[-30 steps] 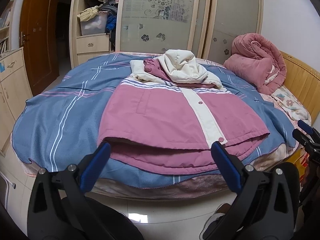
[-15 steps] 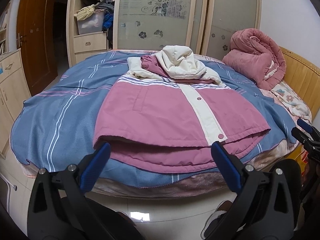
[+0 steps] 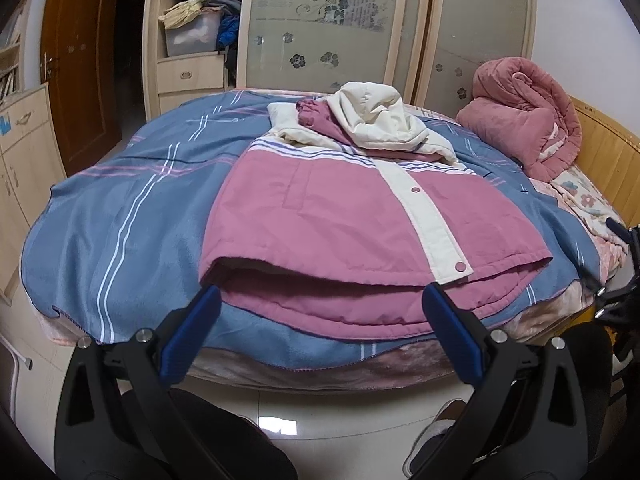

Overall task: Fold large clothes
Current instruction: 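Move the right tool to the pink jacket hem and grasp it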

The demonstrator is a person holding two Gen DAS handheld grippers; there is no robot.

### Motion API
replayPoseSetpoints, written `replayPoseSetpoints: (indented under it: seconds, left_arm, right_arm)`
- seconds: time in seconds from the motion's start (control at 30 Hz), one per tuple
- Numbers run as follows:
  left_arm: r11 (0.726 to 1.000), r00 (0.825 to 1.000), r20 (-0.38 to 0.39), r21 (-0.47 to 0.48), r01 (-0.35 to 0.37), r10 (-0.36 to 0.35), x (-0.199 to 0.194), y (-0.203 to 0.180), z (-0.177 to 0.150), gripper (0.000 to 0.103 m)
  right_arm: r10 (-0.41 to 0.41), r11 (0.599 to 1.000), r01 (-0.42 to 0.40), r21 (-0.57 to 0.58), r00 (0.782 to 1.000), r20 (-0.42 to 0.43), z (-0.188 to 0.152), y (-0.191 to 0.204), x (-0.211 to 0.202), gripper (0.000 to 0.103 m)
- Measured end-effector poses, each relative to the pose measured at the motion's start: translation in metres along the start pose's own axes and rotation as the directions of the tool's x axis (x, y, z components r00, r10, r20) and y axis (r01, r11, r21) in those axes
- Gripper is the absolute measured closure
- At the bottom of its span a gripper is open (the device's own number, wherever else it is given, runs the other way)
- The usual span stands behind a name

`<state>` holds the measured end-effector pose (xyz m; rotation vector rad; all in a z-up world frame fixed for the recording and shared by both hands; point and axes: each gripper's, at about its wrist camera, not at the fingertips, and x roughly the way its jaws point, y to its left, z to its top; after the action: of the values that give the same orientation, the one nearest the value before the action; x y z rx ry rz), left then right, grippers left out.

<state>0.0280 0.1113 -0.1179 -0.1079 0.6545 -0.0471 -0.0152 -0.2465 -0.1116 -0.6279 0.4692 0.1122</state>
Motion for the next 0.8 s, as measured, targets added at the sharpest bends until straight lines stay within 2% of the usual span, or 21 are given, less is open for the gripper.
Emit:
replayPoseSetpoints:
  seconds: [0.1,0.17,0.3,0.67,0.8]
  left_arm:
    - [1.000,1.000,-0.004,-0.010,-0.006,0.005,0.001,0.003,-0.001,0.002]
    - [1.000,1.000,-0.004,-0.014,-0.012,0.012,0.002,0.005,-0.001,0.002]
    - [1.000,1.000,-0.011,-0.027,-0.011,0.011,0.004,0.008,-0.001,0.002]
    - [1.000,0.999,-0.029,-0.020,-0.019,0.019,0.010,0.009,0.000,0.002]
    - [1.000,0.999,-0.044,-0.007,-0.022,0.021,0.013,0.009,-0.002,0.002]
  right_arm:
    - [-0.026,0.981,0.024,-0.193,1.000,-0.008,-0.017,0.021,0.020,0.001]
    - [-0.027,0.959,0.024,-0.281,1.000,-0.006,-0.028,0.031,0.031,0.001]
    - [-0.021,0.920,0.009,-0.392,0.999,-0.026,-0.042,0.047,0.055,0.001]
    - [-0.021,0.868,-0.010,-0.496,0.998,-0.055,-0.057,0.076,0.088,0.001]
    - [-0.036,0.881,0.015,-0.473,0.999,-0.036,-0.056,0.080,0.097,0.001]
